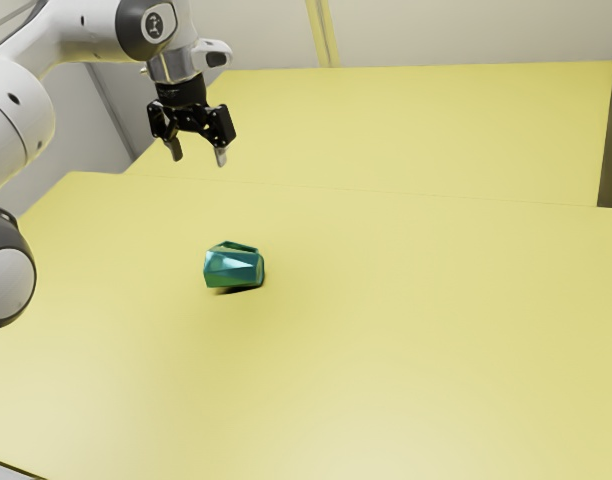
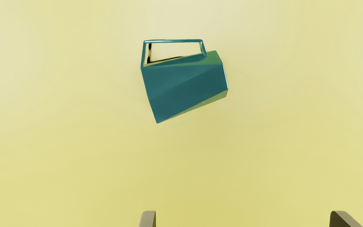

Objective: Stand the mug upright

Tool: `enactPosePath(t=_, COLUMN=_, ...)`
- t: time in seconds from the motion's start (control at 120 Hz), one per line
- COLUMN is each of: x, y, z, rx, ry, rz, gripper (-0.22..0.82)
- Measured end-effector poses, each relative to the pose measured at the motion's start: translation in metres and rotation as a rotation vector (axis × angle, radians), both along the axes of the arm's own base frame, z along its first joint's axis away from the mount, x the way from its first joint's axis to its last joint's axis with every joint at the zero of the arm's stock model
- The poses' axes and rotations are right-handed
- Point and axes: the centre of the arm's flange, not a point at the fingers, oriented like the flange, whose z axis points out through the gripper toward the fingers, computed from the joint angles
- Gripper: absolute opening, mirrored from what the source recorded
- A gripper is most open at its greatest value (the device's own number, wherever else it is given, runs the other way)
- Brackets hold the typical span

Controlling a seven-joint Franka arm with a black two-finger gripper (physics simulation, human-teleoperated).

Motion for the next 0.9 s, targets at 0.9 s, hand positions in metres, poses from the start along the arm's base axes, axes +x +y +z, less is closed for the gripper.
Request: enactPosePath(t=0.9, x=-0.030, y=0.092, z=-0.106, rx=-0.282, ry=0.040, rz=0.161, gripper=0.60)
